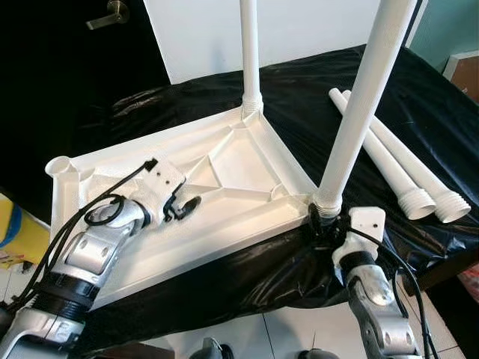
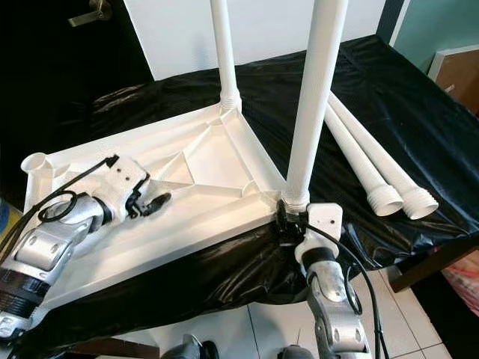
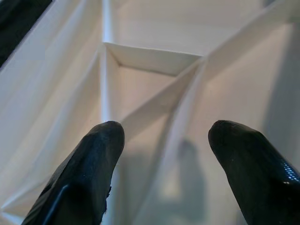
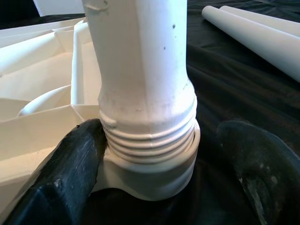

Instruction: Building children table

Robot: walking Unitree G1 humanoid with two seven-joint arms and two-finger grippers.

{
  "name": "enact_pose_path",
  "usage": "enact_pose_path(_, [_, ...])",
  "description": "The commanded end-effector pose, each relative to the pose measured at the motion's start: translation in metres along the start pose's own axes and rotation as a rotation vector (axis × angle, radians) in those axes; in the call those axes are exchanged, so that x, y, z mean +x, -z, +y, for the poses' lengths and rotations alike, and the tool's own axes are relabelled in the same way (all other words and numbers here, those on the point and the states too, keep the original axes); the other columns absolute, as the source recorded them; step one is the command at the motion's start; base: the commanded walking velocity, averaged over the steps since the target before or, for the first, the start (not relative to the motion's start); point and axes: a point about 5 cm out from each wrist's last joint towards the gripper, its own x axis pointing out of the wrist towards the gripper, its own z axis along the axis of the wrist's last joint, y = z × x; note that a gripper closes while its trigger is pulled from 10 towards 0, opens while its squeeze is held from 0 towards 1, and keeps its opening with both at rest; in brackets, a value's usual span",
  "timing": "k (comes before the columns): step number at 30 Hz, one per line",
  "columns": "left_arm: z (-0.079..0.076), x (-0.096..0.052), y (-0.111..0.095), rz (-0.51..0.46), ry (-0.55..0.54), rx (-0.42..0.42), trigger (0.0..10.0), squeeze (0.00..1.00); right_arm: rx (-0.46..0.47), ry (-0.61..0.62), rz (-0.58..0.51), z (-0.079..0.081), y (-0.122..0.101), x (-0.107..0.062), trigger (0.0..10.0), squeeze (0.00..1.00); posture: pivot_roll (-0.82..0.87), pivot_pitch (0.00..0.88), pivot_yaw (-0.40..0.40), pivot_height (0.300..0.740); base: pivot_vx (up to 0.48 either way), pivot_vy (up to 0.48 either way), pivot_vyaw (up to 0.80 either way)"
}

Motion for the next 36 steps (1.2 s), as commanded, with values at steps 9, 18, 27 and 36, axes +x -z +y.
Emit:
enact_pose_path(9, [-0.02, -0.014, -0.017, -0.113, 0.168, -0.136, 10.0, 0.0, -0.004, -0.028, 0.055, 0.001, 0.009, -0.004, 10.0, 0.0, -0.07, 0.123, 0.102, 0.74, 0.0, 0.0, 0.0])
enact_pose_path(18, [-0.043, -0.006, -0.018, -0.116, 0.231, -0.206, 10.0, 0.0, -0.012, -0.049, 0.049, 0.0, 0.006, -0.002, 10.0, 0.0, -0.07, 0.12, 0.096, 0.74, 0.0, 0.0, 0.0])
enact_pose_path(27, [-0.044, 0.012, -0.004, -0.014, 0.109, -0.293, 10.0, 0.0, -0.014, -0.052, 0.039, 0.001, 0.003, 0.0, 10.0, 0.0, -0.07, 0.123, 0.096, 0.74, 0.0, 0.0, 0.0])
enact_pose_path(36, [-0.033, 0.015, 0.014, 0.11, -0.011, -0.302, 10.0, 0.0, -0.019, -0.051, 0.036, -0.001, 0.002, 0.002, 10.0, 0.0, -0.08, 0.12, 0.096, 0.74, 0.0, 0.0, 0.0])
